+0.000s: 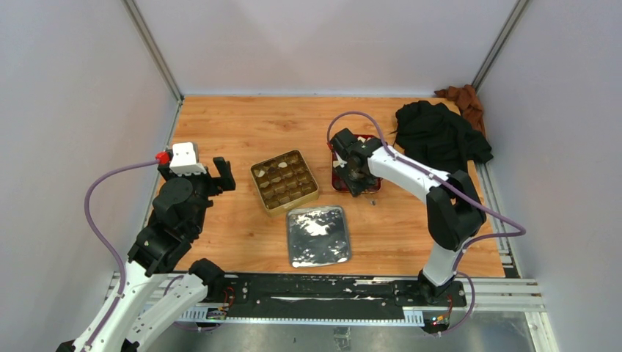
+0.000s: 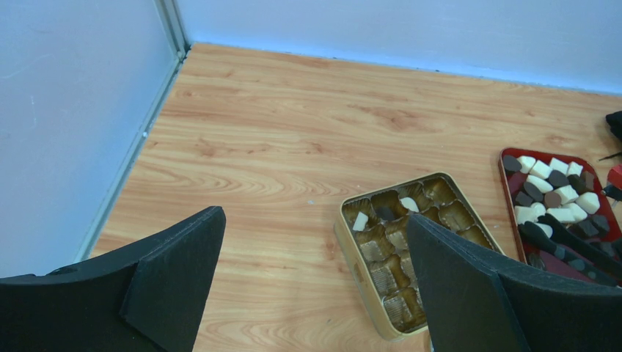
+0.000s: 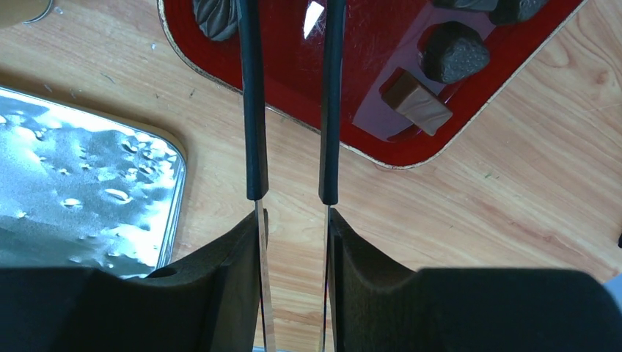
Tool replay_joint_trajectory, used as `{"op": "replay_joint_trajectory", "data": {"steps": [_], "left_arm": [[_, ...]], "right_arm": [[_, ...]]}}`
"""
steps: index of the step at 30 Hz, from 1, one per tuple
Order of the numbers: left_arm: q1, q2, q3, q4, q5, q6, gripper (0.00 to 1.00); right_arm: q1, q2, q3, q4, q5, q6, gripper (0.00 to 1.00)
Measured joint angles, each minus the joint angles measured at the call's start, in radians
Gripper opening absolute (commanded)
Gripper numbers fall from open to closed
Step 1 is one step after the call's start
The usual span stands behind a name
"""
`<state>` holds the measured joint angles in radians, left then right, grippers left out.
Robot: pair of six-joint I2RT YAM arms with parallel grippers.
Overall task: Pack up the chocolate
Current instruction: Pick up the fake chocolate from the plate.
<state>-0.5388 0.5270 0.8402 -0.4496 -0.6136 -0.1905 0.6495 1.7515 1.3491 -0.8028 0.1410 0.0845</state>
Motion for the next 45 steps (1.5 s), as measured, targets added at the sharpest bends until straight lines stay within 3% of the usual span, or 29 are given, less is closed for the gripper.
{"op": "replay_joint_trajectory", "data": {"steps": [29, 45], "left_arm": [[0.0, 0.0, 0.0, 0.0, 0.0, 0.0, 1.0], [0.0, 0.0, 0.0, 0.0, 0.0, 0.0, 1.0]], "right_arm": [[-0.005, -0.088, 0.004, -0.035, 0.0, 0.0, 0.3], [0.033, -0.076, 0.157, -0.054, -0.017, 0.0, 0.3]]}}
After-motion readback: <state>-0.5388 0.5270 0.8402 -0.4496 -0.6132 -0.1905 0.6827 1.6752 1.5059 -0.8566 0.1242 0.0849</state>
